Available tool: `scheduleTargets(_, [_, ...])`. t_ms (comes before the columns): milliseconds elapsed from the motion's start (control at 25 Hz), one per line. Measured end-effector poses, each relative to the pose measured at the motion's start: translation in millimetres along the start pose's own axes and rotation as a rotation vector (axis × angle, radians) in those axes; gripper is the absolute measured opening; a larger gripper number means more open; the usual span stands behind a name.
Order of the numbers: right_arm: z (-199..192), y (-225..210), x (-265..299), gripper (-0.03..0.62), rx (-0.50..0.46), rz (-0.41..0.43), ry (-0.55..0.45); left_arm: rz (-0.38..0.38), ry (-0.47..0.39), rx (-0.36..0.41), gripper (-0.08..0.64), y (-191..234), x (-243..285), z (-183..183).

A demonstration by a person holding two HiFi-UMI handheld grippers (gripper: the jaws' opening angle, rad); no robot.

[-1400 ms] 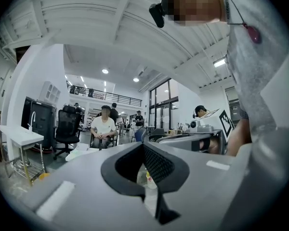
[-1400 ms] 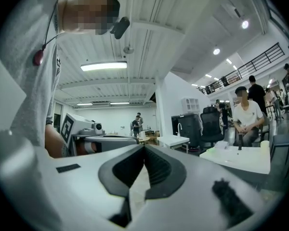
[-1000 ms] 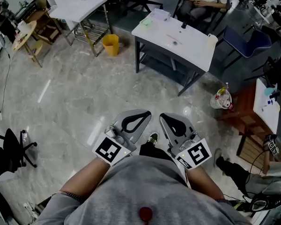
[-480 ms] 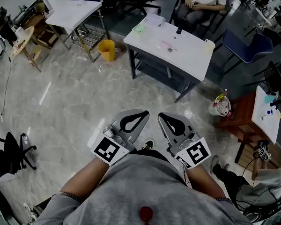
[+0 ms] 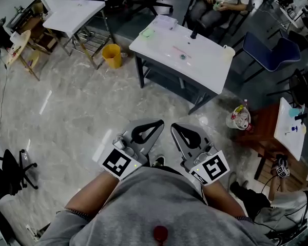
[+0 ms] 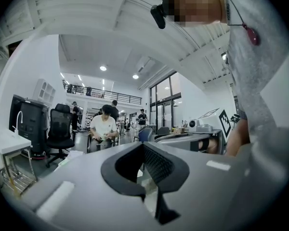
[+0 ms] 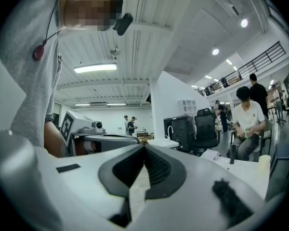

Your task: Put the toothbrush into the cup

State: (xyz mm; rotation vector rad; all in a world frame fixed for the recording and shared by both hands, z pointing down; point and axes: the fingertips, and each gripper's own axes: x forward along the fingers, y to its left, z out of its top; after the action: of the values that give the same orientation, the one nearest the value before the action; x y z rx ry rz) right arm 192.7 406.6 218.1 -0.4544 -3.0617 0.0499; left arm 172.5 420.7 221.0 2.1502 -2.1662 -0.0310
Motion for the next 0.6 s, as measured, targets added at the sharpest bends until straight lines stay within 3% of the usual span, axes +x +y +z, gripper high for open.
scheduleTargets(600, [12.0,-115.6,121.4,0.008,0.011,-0.118,0.026,-0.109,-0.004,-0.014,0.005,151.2,73.0,18.0])
